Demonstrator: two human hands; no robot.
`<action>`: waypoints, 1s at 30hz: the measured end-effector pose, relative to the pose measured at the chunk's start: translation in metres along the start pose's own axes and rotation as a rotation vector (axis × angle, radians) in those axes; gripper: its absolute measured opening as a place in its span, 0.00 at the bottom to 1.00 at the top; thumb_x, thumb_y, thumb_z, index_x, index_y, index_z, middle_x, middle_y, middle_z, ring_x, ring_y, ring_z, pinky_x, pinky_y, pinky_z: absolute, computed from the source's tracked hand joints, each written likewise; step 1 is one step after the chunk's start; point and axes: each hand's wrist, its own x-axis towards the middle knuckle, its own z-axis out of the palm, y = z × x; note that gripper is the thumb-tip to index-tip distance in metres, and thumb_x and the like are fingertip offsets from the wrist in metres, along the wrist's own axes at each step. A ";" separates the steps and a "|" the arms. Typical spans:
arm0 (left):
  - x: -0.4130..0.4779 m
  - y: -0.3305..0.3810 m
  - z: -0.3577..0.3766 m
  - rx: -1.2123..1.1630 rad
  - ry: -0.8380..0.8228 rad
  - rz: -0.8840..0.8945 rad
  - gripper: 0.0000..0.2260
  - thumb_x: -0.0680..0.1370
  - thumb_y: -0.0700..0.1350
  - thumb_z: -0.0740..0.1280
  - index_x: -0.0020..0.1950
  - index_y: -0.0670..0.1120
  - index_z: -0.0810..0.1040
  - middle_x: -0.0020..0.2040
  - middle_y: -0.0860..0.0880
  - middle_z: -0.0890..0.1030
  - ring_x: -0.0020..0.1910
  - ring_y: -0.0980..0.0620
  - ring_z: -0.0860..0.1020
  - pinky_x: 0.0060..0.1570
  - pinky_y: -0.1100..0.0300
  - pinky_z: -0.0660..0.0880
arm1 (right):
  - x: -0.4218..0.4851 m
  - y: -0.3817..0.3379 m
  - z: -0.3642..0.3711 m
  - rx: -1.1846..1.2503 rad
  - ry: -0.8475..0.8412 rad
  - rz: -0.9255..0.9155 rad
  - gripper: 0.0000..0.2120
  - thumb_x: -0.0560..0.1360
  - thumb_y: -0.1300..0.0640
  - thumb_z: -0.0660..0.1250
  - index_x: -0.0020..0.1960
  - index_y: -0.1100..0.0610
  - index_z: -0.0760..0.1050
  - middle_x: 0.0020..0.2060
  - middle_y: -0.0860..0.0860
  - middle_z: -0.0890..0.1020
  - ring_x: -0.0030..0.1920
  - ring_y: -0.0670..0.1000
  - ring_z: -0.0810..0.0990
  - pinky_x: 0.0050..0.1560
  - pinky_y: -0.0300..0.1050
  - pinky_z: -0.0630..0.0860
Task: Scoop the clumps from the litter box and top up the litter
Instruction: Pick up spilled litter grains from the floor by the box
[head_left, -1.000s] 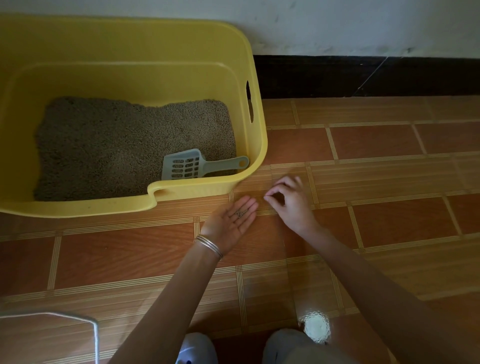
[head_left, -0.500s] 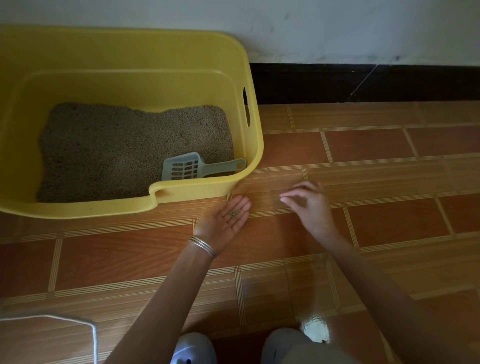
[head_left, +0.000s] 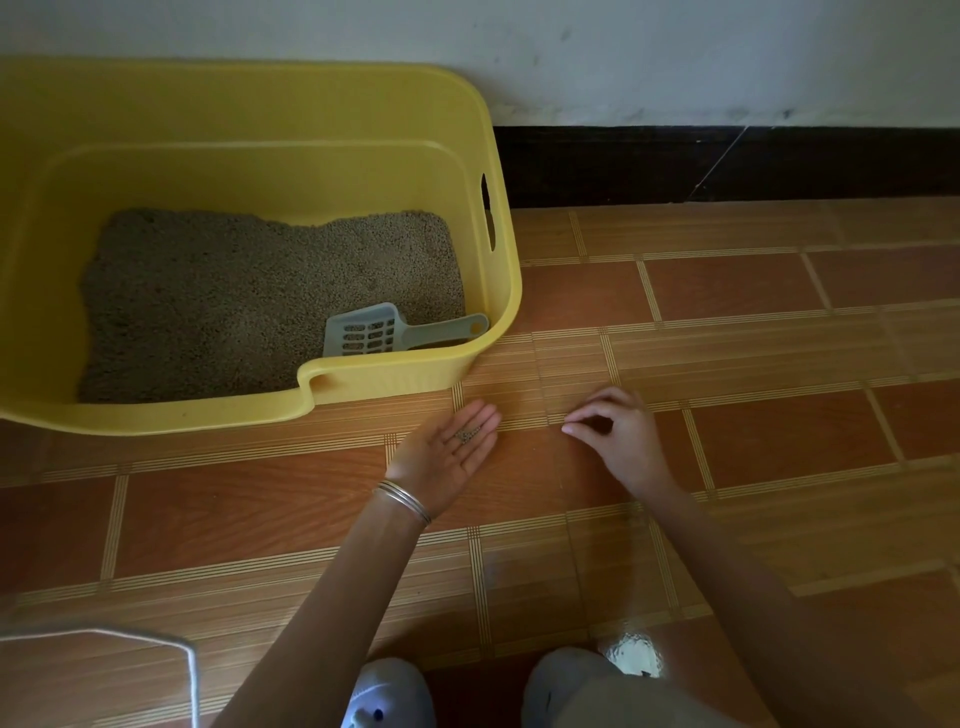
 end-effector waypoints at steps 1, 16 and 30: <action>0.000 0.000 0.000 0.000 0.000 -0.001 0.15 0.81 0.42 0.53 0.59 0.35 0.74 0.58 0.38 0.79 0.58 0.43 0.77 0.57 0.52 0.72 | -0.001 0.002 0.001 -0.022 -0.002 -0.016 0.06 0.64 0.57 0.76 0.40 0.56 0.83 0.41 0.49 0.78 0.47 0.47 0.71 0.48 0.38 0.65; -0.005 -0.007 -0.004 0.017 0.023 -0.010 0.17 0.82 0.42 0.52 0.60 0.35 0.74 0.58 0.38 0.79 0.58 0.43 0.77 0.55 0.52 0.73 | -0.021 -0.008 0.026 -0.068 -0.017 -0.152 0.13 0.69 0.43 0.65 0.40 0.51 0.82 0.41 0.46 0.77 0.46 0.47 0.72 0.49 0.51 0.69; -0.011 -0.010 0.005 0.035 0.048 -0.004 0.17 0.81 0.42 0.52 0.61 0.34 0.73 0.58 0.37 0.78 0.59 0.42 0.76 0.58 0.51 0.71 | -0.021 -0.034 0.023 -0.324 -0.046 -0.270 0.14 0.74 0.47 0.58 0.41 0.54 0.78 0.43 0.48 0.77 0.47 0.51 0.74 0.46 0.50 0.73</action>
